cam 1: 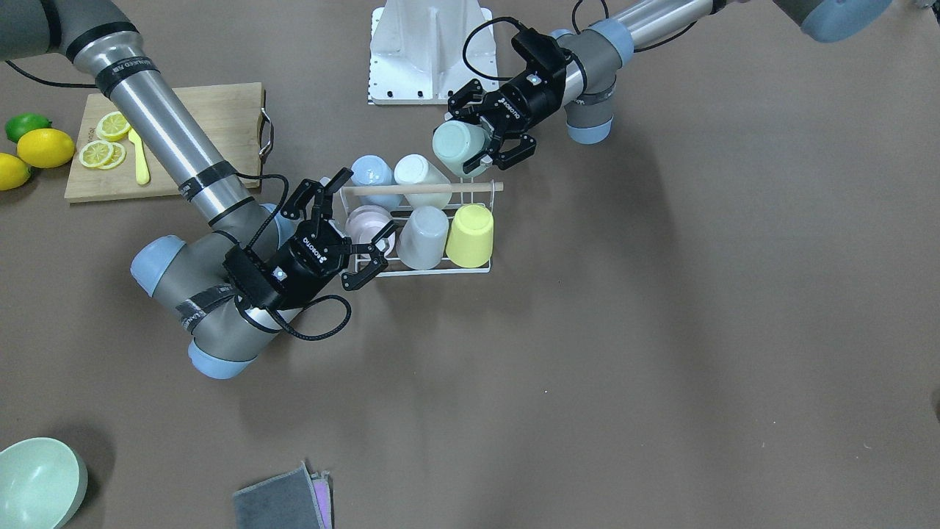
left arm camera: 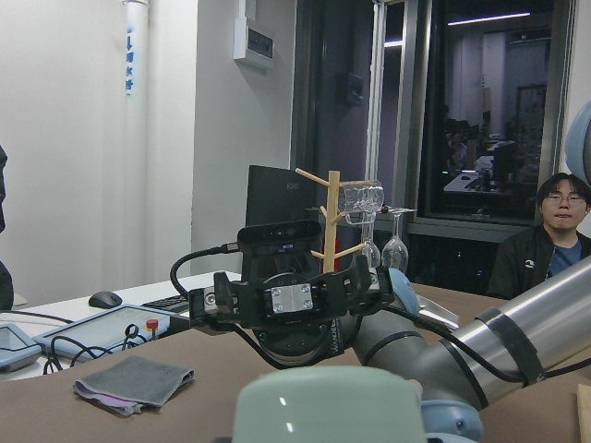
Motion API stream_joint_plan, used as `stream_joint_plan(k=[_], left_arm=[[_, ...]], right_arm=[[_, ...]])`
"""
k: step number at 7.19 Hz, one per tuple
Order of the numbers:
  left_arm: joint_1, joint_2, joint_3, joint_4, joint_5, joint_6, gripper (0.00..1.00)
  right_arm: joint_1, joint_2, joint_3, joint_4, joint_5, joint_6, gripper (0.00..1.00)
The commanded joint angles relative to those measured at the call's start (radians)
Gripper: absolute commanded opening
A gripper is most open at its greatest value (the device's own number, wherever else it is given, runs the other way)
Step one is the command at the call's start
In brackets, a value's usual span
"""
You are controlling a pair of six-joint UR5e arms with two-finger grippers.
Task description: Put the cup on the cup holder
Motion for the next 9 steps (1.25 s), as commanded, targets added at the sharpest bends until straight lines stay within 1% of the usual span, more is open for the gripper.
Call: stream_joint_plan(k=[1,3,5,6,8,9], left_arm=[[0.001,-0.001,0.001,-0.002,0.0,0.0,0.94],[0.001,0.001,0.0,-0.023,0.0,0.0,0.96],[0.001,0.001,-0.005,-0.023,0.0,0.0,0.97],[-0.006,0.002,-0.02,-0.028,-0.002,-0.002,0.97],[-0.042,0.016,-0.109,-0.025,-0.008,-0.002,0.97],[-0.076,0.031,-0.143,-0.02,-0.011,-0.002,0.97]], right_arm=[[0.04,-0.002,0.017,-0.006,0.0,0.023,0.98],[0.079,-0.064,0.15,-0.052,0.003,0.131,0.98],[0.102,-0.109,0.212,-0.053,0.003,0.221,0.98],[0.105,-0.156,0.273,-0.056,0.0,0.26,0.98],[0.111,-0.282,0.45,-0.108,-0.003,0.346,0.98],[0.113,-0.323,0.515,-0.125,-0.008,0.423,0.98]])
